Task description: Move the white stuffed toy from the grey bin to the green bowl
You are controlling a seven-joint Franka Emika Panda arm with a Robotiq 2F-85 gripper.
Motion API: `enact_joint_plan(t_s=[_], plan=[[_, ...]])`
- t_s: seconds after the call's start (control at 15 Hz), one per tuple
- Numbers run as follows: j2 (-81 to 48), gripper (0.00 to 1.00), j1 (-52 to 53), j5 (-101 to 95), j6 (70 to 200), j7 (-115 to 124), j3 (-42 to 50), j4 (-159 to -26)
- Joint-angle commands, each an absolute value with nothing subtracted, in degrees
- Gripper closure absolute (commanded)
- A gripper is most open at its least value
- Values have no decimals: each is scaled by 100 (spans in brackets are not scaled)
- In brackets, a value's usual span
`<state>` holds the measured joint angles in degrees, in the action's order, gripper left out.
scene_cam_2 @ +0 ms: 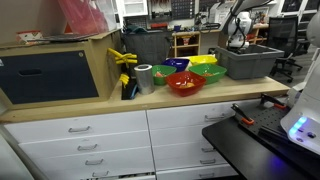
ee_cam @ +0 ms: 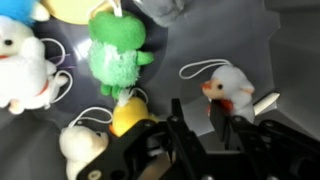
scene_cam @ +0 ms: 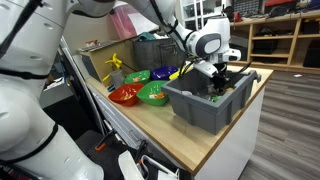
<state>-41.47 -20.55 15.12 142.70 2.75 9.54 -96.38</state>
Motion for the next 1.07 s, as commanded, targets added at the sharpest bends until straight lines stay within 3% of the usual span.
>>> enact_joint_plan(t_s=[0.0, 0.13, 0.93, 1.0], plan=[[-4232, 95, -2115, 1613, 14294, 426, 870, -9529], [-4194, 100, -2104, 1590, 14238, 377, 853, -9554], [-2925, 100, -1344, 28, 14310, 147, 1158, -10276], [-2894, 74, -1346, 47, 14293, 152, 1134, -10315]])
